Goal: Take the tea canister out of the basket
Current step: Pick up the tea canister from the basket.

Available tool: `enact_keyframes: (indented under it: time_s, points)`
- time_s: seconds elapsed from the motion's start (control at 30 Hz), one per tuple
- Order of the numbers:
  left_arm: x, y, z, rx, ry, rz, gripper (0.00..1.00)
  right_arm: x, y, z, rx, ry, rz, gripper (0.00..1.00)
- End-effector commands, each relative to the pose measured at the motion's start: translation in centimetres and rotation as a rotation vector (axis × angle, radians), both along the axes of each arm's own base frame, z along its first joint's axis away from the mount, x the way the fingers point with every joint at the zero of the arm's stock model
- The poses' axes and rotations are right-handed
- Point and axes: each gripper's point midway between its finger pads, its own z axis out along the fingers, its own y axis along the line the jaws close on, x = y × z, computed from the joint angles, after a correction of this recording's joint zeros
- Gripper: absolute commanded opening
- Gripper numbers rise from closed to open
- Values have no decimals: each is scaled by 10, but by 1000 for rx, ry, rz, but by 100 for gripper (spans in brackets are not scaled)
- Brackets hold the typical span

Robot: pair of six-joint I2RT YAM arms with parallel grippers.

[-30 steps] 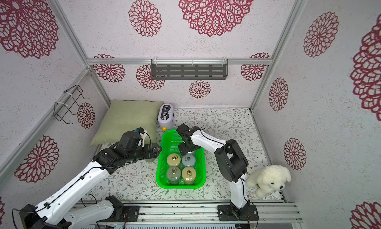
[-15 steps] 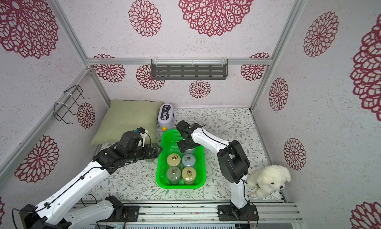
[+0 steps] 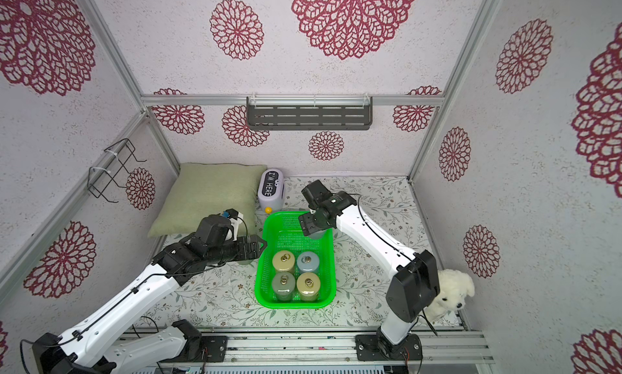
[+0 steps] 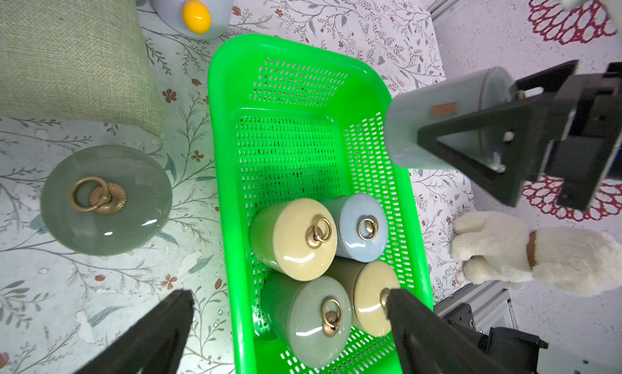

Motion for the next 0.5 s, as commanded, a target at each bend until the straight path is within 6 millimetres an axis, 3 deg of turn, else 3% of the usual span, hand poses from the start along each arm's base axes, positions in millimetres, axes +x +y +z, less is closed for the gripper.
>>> enact_keyframes:
  time_s: [0.0,0.27,0.47]
  points:
    - [-3,-7,10,-34,-34,-26,97,5,-38,26,39,-74,-108,72]
    - [-7,-10,13,-42,-42,-39,97,18,-111,-1,-3,-36,-271,71]
    - [-9,-10,13,-39,-46,-43,97,27,-124,-32,-20,19,-322,71]
